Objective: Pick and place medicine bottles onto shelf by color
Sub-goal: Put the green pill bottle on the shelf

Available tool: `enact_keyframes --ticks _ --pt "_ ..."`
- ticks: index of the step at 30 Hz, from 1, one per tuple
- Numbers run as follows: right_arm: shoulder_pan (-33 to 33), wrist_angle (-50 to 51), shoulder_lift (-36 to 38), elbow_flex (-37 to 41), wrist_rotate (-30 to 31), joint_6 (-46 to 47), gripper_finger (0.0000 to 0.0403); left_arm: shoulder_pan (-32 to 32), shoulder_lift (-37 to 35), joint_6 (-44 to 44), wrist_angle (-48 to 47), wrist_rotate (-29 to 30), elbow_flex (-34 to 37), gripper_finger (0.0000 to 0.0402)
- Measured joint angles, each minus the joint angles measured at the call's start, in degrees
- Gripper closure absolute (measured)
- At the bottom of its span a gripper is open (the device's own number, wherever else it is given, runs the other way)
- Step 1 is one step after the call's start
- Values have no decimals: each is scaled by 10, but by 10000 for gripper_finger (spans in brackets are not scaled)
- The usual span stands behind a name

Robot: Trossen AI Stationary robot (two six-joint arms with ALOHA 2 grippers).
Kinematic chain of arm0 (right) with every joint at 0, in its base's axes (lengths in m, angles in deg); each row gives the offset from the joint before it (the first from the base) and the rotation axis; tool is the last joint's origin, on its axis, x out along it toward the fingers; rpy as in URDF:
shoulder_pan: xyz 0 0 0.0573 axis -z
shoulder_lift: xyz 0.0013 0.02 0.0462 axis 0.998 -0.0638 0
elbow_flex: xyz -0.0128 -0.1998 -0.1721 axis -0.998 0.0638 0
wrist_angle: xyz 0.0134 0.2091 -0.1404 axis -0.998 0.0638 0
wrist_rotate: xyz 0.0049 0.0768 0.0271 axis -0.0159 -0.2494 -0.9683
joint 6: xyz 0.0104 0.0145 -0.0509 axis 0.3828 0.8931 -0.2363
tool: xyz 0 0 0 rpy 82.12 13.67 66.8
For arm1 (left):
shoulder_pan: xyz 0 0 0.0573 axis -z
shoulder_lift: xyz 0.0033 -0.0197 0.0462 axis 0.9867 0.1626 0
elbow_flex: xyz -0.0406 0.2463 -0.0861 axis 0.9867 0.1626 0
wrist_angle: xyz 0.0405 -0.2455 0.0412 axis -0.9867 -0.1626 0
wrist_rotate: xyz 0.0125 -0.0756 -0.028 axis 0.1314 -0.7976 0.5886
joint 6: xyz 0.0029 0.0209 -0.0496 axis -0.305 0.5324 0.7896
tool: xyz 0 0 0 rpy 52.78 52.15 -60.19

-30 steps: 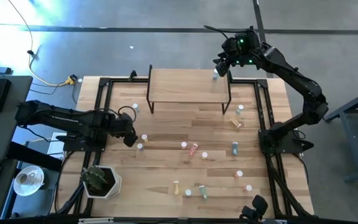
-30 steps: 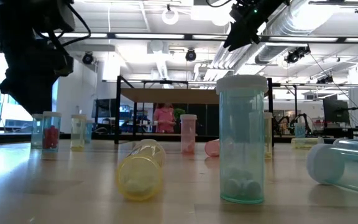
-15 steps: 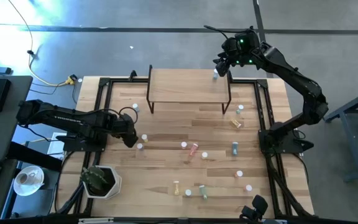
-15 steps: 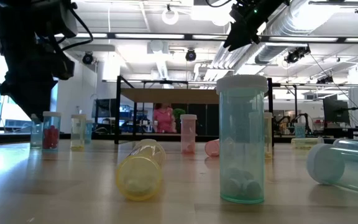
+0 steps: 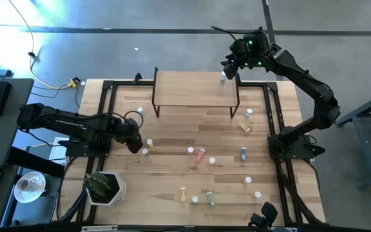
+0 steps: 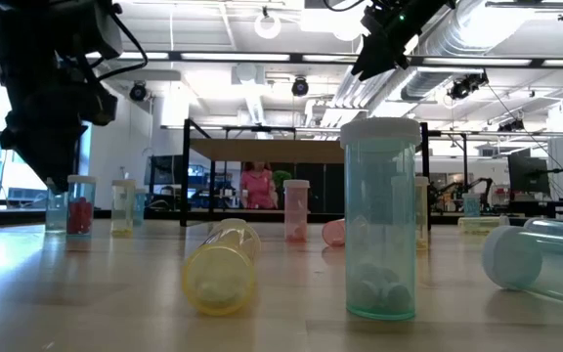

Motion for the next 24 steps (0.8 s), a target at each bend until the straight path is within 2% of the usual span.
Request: enact_keyframes --ticks 6,13,18,24 --pt "0 0 0 0 0 0 230 -16 0 -72 -9 26 -68 289" --pt "0 0 0 0 0 0 230 -60 0 -199 -25 112 -188 288" --pt "0 0 0 0 0 0 230 -110 4 -308 -10 158 -284 287" --pt "0 0 0 0 0 0 230 -190 49 -441 19 171 -409 287"
